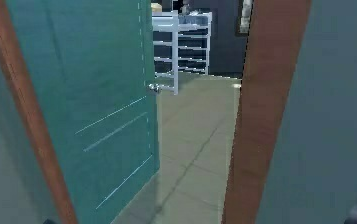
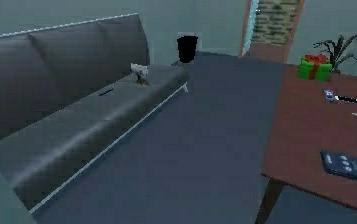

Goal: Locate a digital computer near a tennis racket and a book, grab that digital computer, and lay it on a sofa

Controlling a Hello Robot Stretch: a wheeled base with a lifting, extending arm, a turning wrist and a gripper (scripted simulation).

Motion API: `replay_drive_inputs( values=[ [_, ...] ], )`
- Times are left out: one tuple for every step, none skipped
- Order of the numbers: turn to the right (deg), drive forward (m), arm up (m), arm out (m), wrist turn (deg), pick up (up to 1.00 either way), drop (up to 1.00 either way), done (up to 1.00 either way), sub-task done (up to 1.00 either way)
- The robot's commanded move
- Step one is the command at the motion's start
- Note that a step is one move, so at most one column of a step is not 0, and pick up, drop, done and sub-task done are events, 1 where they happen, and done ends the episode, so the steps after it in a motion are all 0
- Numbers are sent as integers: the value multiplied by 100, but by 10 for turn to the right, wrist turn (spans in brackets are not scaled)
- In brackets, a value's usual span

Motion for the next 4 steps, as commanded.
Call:
replay_drive_inputs(
  values=[
    [-300, 0, 0, 0, 0, 0, 0, 0, 0],
    [0, 30, 0, 0, 0, 0, 0, 0, 0],
    [450, 0, 0, 0, 0, 0, 0, 0, 0],
    [0, 100, 0, 0, 0, 0, 0, 0, 0]
  ],
)
